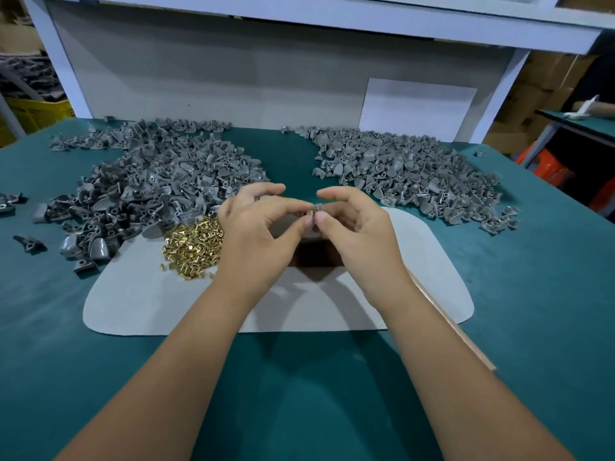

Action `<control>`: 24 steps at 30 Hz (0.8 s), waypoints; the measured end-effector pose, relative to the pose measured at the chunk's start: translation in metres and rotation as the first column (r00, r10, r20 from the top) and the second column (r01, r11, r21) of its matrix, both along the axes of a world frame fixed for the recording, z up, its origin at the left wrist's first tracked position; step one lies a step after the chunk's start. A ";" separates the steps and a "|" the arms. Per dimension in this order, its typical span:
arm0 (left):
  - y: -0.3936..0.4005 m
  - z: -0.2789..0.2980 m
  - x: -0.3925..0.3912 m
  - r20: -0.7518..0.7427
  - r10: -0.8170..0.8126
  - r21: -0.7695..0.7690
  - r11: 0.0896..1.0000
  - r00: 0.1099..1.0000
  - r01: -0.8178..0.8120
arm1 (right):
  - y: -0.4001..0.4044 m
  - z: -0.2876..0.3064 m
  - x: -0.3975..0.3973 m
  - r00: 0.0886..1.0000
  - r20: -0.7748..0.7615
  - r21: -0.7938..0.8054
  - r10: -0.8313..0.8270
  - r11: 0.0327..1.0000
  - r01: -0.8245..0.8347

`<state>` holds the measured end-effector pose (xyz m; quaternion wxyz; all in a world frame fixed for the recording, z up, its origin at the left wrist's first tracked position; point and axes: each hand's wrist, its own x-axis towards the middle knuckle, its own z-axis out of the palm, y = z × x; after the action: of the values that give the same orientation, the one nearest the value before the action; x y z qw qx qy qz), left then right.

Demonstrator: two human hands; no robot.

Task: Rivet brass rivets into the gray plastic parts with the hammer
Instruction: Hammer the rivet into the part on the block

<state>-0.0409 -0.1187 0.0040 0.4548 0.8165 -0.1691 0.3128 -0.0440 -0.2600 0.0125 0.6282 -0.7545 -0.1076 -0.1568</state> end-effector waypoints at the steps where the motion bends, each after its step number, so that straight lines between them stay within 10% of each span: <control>1: -0.002 0.000 -0.001 0.028 0.003 0.008 1.000 1.000 -0.004 | -0.001 0.002 -0.001 1.000 -0.010 0.021 0.006 1.000 -0.006; 11: -0.018 -0.004 -0.006 -0.123 -0.114 0.107 0.986 0.986 0.127 | -0.046 0.015 -0.008 0.970 -0.050 -0.067 -0.238 0.970 0.234; 15: -0.013 -0.006 -0.005 -0.106 -0.052 0.082 0.995 0.993 0.061 | -0.125 0.026 -0.017 0.763 -0.017 -0.476 -0.646 0.676 0.562; 18: -0.011 -0.006 -0.003 -0.120 0.021 0.045 0.999 0.992 -0.016 | -0.178 0.022 -0.037 0.600 -0.047 -0.840 -0.798 0.357 0.409; 24: -0.010 -0.007 -0.003 -0.190 0.046 0.056 0.998 0.981 -0.036 | -0.208 0.010 -0.062 0.471 -0.097 -0.805 -0.877 0.347 0.481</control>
<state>-0.0442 -0.1288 -0.0032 0.4408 0.8578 -0.1161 0.2374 -0.1058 -0.4676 0.0224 0.1704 -0.9048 0.3587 -0.1536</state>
